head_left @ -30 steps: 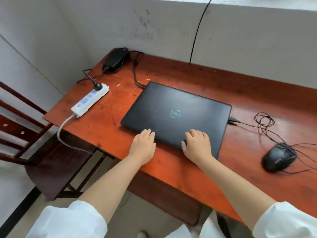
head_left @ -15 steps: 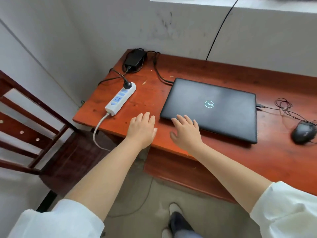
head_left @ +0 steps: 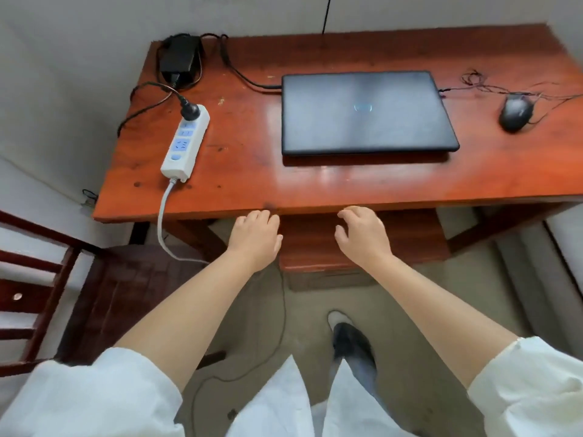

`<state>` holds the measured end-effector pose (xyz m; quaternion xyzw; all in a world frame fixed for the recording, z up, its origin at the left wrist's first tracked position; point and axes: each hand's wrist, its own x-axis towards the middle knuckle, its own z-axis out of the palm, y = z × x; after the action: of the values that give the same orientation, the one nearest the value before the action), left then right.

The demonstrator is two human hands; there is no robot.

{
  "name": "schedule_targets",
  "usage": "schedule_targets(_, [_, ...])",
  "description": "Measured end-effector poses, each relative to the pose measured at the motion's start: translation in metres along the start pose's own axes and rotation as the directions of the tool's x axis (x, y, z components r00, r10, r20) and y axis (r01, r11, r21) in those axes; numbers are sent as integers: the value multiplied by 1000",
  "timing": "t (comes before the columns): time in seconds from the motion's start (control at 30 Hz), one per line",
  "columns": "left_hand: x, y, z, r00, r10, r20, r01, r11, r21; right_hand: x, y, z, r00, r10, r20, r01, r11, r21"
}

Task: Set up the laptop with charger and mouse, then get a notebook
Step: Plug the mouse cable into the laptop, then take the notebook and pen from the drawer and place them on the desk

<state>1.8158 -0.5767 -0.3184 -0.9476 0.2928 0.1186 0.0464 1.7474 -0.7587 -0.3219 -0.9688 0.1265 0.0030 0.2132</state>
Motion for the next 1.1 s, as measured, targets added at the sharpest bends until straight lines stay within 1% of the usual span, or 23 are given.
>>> schedule_targets(0.03, [-9,1,14,999,31,17,-31,1000,7,-18,4,11,998,68,3,-68,998,18])
schedule_targets(0.13, [-35,5,53,991,94,96,-95,995,6,-67,17,45,957,271,104,-275,961,30])
schedule_targets(0.23, [-45,11,86,989,115,90,-114,993,-17,-92,32,75,892,414,180,-425,905,29])
schedule_targets(0.3, [-41,17,107,994,105,34,-103,993,-53,-93,48,92,862,469,191,-482,876,21])
schedule_targets(0.4, [-23,28,137,991,102,-86,-108,992,-68,-87,79,123,837,529,139,-540,840,57])
schedule_targets(0.5, [4,41,174,975,79,-209,-92,994,-56,-78,113,162,826,562,52,-559,802,213])
schedule_targets(0.57, [17,49,203,958,48,-284,-75,993,-87,-72,139,188,810,586,-31,-543,769,338])
schedule_targets(0.63, [26,56,232,906,55,-419,-101,991,-89,-62,168,210,774,621,-123,-511,727,458])
schedule_targets(0.7, [36,61,257,814,67,-576,-95,995,-19,-51,194,228,740,633,-226,-450,716,534])
schedule_targets(0.73, [40,61,265,766,65,-639,-77,997,10,-44,205,235,722,631,-284,-410,721,559])
schedule_targets(0.8, [49,61,275,674,57,-736,-62,998,21,-29,223,243,664,628,-405,-315,727,610])
schedule_targets(0.87, [54,63,291,575,33,-817,-87,996,-22,-18,237,244,605,618,-503,-211,733,647])
schedule_targets(0.9, [54,65,302,535,9,-845,-110,992,-60,-15,243,244,594,610,-525,-174,734,656])
schedule_targets(0.93, [52,68,314,515,-31,-857,-142,983,-121,-13,248,244,599,603,-526,-158,733,661])
schedule_targets(0.97, [47,71,327,525,-94,-846,-182,959,-219,-13,252,243,613,600,-514,-162,732,662])
schedule_targets(1.0, [41,74,338,560,-182,-808,-215,910,-354,-13,254,240,623,601,-500,-170,729,663])
schedule_targets(1.07, [34,80,349,685,-345,-642,-213,747,-629,-13,257,230,615,616,-493,-171,714,679])
schedule_targets(1.1, [36,81,350,740,-385,-552,-197,661,-724,-13,257,223,597,637,-488,-158,690,706])
